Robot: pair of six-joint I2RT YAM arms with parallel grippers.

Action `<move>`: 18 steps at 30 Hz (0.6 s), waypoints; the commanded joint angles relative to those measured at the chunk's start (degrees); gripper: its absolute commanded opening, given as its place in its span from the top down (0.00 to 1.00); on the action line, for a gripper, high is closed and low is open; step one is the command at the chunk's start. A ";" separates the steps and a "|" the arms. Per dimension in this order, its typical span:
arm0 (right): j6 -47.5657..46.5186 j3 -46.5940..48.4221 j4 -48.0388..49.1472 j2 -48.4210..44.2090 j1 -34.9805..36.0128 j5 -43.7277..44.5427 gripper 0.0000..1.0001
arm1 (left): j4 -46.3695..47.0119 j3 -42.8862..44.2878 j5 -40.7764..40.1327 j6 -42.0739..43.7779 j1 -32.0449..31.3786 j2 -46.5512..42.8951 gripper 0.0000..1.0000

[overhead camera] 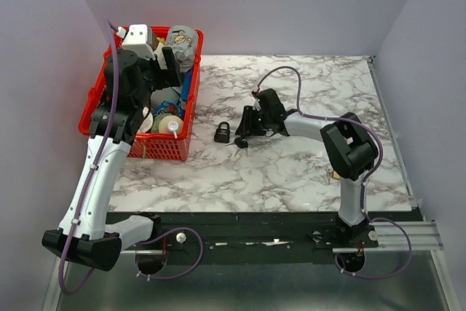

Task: Lock with the key
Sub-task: Place the key at the center of the board.

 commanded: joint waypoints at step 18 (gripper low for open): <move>-52.78 13.58 -53.17 -21.83 -31.54 -7.99 0.00 | -2.39 7.12 32.85 10.96 -0.94 5.42 0.01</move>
